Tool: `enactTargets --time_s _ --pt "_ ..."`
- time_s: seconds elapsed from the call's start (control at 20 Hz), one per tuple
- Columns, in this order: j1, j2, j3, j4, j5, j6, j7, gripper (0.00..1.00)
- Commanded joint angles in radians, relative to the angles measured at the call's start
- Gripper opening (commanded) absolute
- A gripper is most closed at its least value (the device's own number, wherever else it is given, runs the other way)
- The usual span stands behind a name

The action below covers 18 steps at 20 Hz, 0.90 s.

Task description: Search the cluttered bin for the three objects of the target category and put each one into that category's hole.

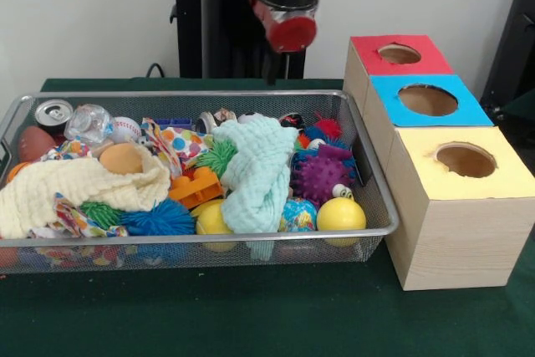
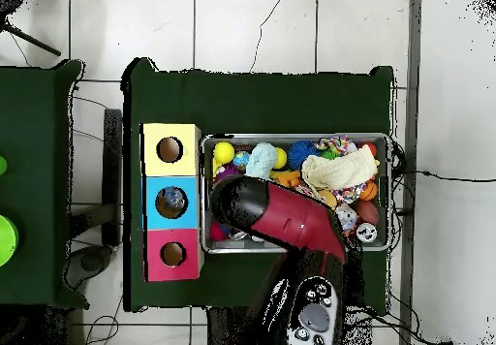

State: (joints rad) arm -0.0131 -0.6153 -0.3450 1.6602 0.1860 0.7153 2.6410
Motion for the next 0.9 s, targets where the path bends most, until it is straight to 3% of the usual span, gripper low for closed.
enactTargets --time_s 0.05,0.4,0.9 --pt "-0.123 0.000 0.214 0.098 -0.162 -0.076 -0.359 0.00" --pt "-0.275 0.044 0.329 0.090 -0.314 -0.125 -0.404 0.00" --pt "-0.385 0.053 0.422 0.063 -0.470 -0.091 -0.395 0.00"
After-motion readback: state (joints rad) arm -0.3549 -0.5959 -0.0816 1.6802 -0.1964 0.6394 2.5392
